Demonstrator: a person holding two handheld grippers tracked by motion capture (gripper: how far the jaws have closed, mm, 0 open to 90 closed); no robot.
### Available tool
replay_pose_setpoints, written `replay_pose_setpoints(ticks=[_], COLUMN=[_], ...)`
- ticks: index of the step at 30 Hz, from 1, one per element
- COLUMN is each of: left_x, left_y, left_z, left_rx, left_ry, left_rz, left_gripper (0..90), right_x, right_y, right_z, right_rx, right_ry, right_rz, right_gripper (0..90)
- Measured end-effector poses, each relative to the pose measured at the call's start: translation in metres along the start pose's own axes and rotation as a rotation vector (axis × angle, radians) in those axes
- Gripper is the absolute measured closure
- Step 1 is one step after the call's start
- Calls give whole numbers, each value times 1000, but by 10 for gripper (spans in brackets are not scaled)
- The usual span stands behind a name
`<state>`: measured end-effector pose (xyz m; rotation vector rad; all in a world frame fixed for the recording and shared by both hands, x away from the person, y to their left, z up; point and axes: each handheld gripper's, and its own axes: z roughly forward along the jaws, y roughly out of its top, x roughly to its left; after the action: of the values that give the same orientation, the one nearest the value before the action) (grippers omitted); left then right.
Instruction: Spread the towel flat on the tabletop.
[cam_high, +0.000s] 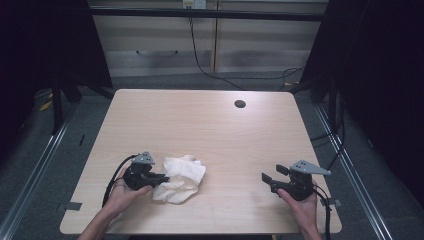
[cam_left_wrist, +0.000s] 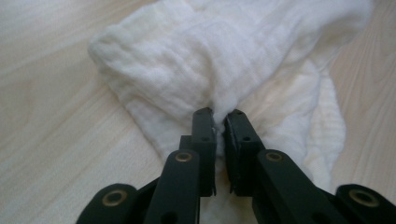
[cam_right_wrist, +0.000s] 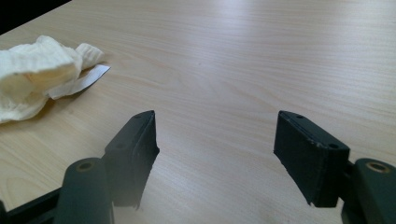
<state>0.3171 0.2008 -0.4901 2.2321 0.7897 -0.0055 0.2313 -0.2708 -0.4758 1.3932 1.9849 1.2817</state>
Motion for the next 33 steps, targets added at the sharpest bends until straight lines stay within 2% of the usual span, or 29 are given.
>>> replay_pose_setpoints(ticks=[4,7,10,12,13,15,19,20,21,23,24,25,26,27,28,29,30,31,32,33], left_x=[7,9,6,3,3,-6,-17,-26,-26,-38,-38,-44,-44,-46,-46,-42,-44,-44,-45,-45], left_y=[1,3,8,13,13,24,37,46,46,59,59,66,66,67,67,61,56,56,50,50], left_z=[1,0,-15,-25,-25,-37,-38,-31,-31,-15,-15,-2,-2,14,14,27,33,33,38,38], left_rx=[-1,-11,-77,-107,-107,-164,-186,-181,-181,-160,-160,-132,-132,-77,-77,-31,-8,-8,25,25], left_ry=[26,40,36,47,47,44,25,5,5,-17,-17,-16,-16,10,10,11,49,49,34,34], left_rz=[-16,-22,-31,-28,-28,-13,13,36,36,63,63,83,83,86,86,68,84,84,110,110], left_gripper=[782,681,591,536,513,502,463,461,461,460,460,461,460,460,460,460,476,520,561,634], right_x=[0,0,0,0,0,0,1,1,1,1,1,1,0,0,0,0,0,0,-1,-1], right_y=[0,0,0,0,0,0,0,0,0,0,0,0,0,0,0,-1,-1,-1,-2,-2], right_z=[0,0,0,0,0,1,2,2,2,2,2,2,2,1,1,1,0,0,-1,-1], right_rx=[3,1,1,3,3,4,6,6,7,7,8,8,8,7,7,6,5,5,6,6], right_ry=[3,3,4,3,3,5,9,8,9,11,11,11,11,12,12,13,16,16,16,16], right_rz=[2,-1,1,0,0,-3,-1,0,-1,-3,-4,-3,-3,-1,-1,-5,-5,-5,-3,-3], right_gripper=[297,297,297,297,297,297,297,297,297,296,296,296,296,296,296,296,296,296,296,296])
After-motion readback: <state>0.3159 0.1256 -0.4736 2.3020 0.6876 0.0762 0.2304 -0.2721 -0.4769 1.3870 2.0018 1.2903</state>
